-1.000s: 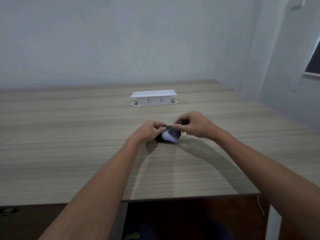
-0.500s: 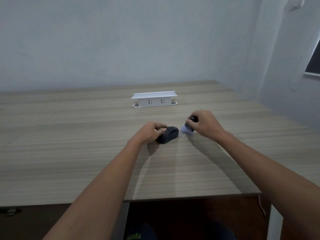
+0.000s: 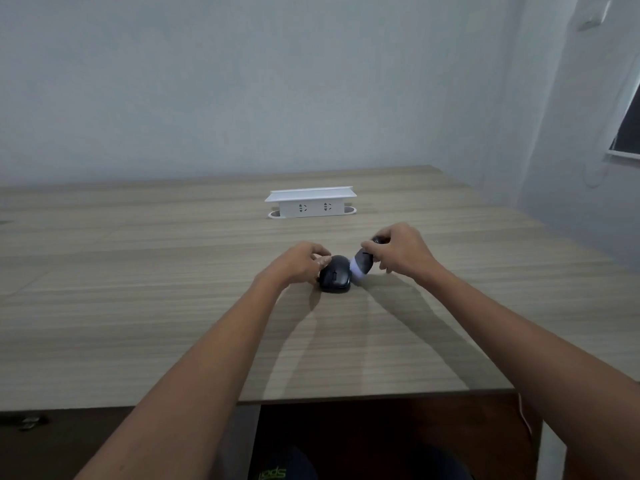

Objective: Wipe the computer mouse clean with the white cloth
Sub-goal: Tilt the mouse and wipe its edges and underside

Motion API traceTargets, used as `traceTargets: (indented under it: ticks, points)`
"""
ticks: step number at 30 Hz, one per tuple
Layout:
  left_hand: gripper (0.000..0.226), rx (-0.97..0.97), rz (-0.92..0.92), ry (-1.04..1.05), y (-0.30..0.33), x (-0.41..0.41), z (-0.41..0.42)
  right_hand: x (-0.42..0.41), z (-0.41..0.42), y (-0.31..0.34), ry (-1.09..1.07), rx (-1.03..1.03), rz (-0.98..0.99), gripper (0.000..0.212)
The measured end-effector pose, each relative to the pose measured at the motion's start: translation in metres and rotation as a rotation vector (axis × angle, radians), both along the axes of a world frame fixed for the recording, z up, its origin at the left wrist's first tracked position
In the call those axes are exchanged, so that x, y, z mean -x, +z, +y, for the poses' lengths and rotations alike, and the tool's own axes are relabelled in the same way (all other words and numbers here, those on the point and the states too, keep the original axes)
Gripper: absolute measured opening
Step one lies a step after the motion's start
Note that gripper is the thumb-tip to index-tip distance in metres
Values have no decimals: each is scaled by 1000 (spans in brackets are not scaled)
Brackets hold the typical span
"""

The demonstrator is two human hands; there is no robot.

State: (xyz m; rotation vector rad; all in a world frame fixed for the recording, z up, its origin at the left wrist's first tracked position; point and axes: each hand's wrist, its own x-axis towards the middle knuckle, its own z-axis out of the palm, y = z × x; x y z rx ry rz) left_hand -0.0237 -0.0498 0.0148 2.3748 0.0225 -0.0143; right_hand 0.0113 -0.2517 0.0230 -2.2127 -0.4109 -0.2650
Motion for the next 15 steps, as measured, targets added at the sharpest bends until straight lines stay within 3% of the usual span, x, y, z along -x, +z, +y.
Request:
traceTargets:
  ticks: [4, 6, 10, 15]
  points:
    - [35, 24, 117, -77, 12, 2, 5, -4, 3, 6, 2, 16, -47, 23]
    - [40, -115, 108, -116, 17, -1, 8, -5, 1, 9, -7, 28, -75, 22]
    - [71, -482, 11, -240, 18, -14, 11, 3, -7, 9, -26, 27, -147, 19]
    - [84, -518, 26, -402, 12, -25, 7, 10, -15, -3, 126, 130, -96, 16]
